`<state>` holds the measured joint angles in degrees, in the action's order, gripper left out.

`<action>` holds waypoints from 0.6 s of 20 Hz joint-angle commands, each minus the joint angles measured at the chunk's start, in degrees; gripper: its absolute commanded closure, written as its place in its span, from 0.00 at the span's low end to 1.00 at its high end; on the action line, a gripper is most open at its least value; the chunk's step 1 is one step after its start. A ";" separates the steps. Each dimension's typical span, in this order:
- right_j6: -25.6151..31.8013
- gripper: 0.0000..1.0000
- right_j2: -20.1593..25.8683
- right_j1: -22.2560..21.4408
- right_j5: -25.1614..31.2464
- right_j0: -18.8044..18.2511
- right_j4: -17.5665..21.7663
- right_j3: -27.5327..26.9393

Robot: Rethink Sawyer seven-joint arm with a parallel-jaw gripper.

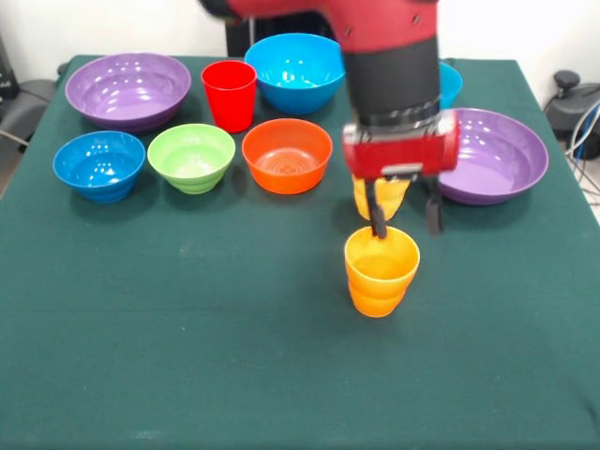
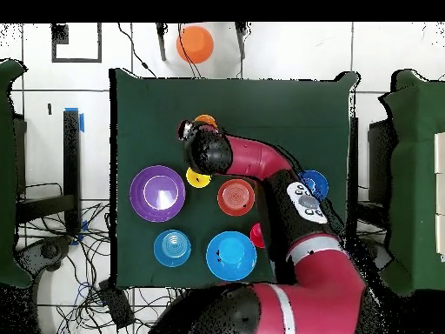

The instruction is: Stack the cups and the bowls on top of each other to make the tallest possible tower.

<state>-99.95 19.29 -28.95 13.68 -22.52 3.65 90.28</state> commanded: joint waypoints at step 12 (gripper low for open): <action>-12.50 0.00 -6.86 -18.30 -18.11 7.86 5.08 27.36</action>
<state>-100.70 14.96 -44.94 1.82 -14.63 3.67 105.78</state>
